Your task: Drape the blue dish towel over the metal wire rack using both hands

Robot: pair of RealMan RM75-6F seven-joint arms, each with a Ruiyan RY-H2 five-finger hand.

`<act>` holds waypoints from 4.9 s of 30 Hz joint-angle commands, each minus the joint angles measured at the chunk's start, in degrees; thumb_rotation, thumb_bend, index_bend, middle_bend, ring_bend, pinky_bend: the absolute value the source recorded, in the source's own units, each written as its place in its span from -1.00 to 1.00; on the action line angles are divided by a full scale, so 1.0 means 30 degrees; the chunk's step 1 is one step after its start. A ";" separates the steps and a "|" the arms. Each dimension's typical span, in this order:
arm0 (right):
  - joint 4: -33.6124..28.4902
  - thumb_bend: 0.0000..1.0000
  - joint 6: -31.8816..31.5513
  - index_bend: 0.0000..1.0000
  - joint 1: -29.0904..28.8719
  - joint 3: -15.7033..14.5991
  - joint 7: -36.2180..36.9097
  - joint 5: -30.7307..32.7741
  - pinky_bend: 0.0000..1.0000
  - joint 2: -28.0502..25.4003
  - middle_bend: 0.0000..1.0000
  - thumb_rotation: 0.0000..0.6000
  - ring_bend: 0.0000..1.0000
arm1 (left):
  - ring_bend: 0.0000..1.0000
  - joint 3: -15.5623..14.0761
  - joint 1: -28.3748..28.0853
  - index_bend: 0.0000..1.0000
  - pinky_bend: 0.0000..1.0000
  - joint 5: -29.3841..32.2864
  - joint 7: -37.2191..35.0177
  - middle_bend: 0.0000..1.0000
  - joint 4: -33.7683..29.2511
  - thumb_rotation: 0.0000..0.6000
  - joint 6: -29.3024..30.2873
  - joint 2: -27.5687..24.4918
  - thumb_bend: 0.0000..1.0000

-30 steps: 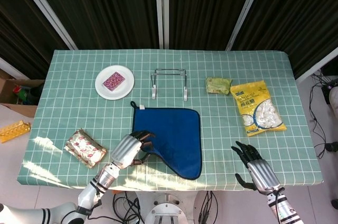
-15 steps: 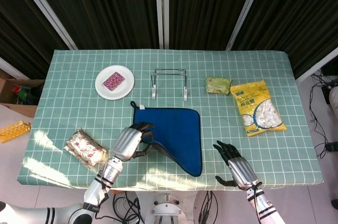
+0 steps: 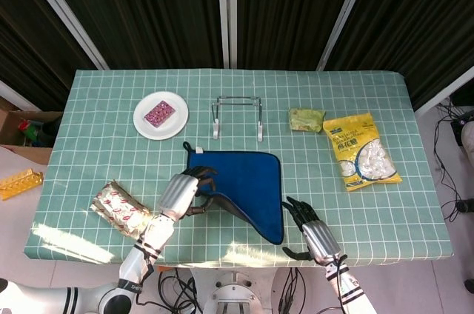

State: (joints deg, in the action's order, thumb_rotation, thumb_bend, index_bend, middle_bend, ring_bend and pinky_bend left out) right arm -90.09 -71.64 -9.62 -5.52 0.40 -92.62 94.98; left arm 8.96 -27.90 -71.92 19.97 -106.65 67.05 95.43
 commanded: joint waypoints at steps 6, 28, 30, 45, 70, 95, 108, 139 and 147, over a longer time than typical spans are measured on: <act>0.2591 -0.67 -0.0410 -0.82 -0.0051 0.0338 0.1363 -0.0205 -1.00 0.2333 -1.00 1.00 -1.00 | -0.54 -0.0030 -0.0122 0.72 -0.36 0.0249 -0.0156 -0.45 -0.0185 1.00 0.0048 -0.0124 0.18; 0.3580 -0.06 -0.0939 0.82 -0.0572 0.0699 0.3599 -0.0221 -1.00 0.3235 -0.96 1.00 -1.00 | -0.54 -0.0075 -0.0262 0.72 -0.36 0.0710 -0.1492 -0.45 -0.0820 1.00 -0.0017 -0.0797 0.18; 0.3500 -0.05 -0.1099 0.94 -0.0584 0.0784 0.3829 -0.0204 -1.00 0.3160 -0.92 1.00 -1.00 | -0.54 -0.0050 -0.0255 0.72 -0.36 0.0771 -0.1777 -0.45 -0.0871 1.00 -0.0056 -0.0880 0.18; 0.0259 -0.03 -0.1539 1.00 -0.1541 0.3565 0.3221 0.1103 -1.00 0.0435 -0.85 1.00 -1.00 | -0.54 0.0899 -0.0295 0.72 -0.36 0.1327 -0.4267 -0.45 -0.1031 1.00 -0.0251 -0.1749 0.18; -0.5409 0.03 0.2726 1.00 -0.6924 1.1068 -0.4005 1.1251 -1.00 -0.3262 -0.79 1.00 -1.00 | -0.54 0.6539 -0.4427 0.73 -0.37 0.8807 -0.3677 -0.44 0.0669 1.00 -0.2064 -0.2875 0.20; 0.1837 0.02 0.5242 1.00 -1.5204 1.3658 -0.7408 2.0342 -1.00 -0.2618 -0.75 1.00 -1.00 | -0.54 0.8652 -1.0032 0.74 -0.37 1.7125 -0.2803 -0.44 0.8177 1.00 -0.6271 -0.4111 0.20; 0.5772 0.00 0.6387 1.00 -1.7464 1.3073 -0.6852 2.1165 -1.00 -0.0969 -0.74 1.00 -1.00 | -0.54 0.8045 -1.1099 0.74 -0.37 1.8149 -0.3130 -0.44 1.0994 1.00 -0.7695 -0.4442 0.20; 1.2383 -0.02 0.9089 1.00 -2.0837 1.3178 -0.5632 2.0953 -1.00 0.0884 -0.73 1.00 -1.00 | -0.54 0.7504 -1.1911 0.75 -0.37 1.9588 -0.4559 -0.43 1.2120 1.00 -0.8534 -0.5149 0.20; 1.2176 -0.02 0.9015 1.00 -2.0844 1.3060 -0.5539 2.0907 -1.00 0.0758 -0.73 1.00 -1.00 | -0.54 0.7360 -1.1642 0.75 -0.37 1.9561 -0.4931 -0.43 1.1280 1.00 -0.8468 -0.5592 0.20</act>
State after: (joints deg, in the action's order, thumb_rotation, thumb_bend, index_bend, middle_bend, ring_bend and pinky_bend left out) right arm -53.35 -44.50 -72.27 33.69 -16.28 -29.91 97.38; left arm 31.09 -62.84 -13.21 5.24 -72.74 41.64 78.68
